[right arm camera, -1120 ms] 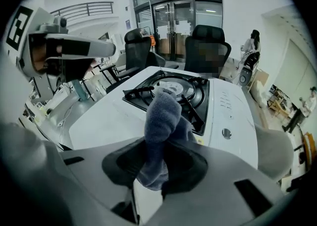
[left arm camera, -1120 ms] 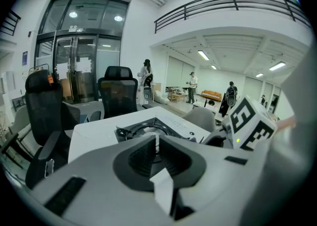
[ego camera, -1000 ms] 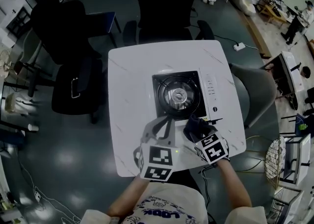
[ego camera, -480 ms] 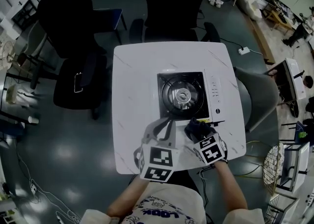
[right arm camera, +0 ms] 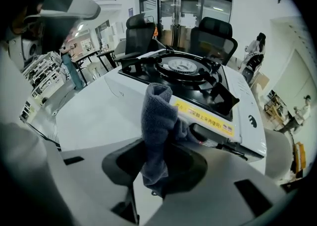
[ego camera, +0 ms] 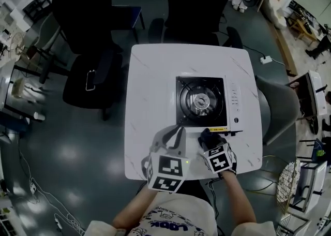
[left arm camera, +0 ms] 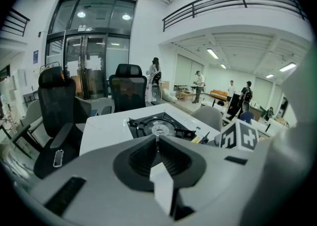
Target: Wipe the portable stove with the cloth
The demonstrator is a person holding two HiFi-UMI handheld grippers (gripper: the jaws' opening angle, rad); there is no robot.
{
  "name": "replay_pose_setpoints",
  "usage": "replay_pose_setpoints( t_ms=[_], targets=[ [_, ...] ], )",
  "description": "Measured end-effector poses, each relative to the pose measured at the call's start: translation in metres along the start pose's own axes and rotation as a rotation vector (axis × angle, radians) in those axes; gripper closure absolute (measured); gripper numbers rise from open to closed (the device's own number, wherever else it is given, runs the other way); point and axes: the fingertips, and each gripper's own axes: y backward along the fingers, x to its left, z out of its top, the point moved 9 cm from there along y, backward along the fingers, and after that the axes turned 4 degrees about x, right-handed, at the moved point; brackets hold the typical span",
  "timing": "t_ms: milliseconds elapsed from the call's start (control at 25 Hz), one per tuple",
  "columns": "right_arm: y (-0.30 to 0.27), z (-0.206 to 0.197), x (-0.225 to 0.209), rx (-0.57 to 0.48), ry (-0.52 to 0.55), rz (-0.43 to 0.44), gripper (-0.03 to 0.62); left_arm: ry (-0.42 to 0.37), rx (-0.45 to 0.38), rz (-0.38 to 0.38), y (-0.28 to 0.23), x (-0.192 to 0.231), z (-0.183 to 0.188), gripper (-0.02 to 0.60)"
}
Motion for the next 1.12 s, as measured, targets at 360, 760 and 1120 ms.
replay_pose_setpoints(
  t_ms=[360, 760, 1120],
  targets=[
    [-0.005, 0.007, 0.004, 0.014, 0.020, 0.000, 0.485, 0.033, -0.002, 0.034, 0.011, 0.007, -0.010, 0.551],
    [-0.010, 0.026, 0.026, 0.014, 0.141, 0.046, 0.485, 0.062, -0.011, 0.071, 0.026, 0.018, -0.018, 0.551],
    [-0.017, 0.049, 0.061, 0.012, 0.205, 0.102, 0.485, 0.105, -0.018, 0.124, 0.041, 0.039, -0.029, 0.551]
  ],
)
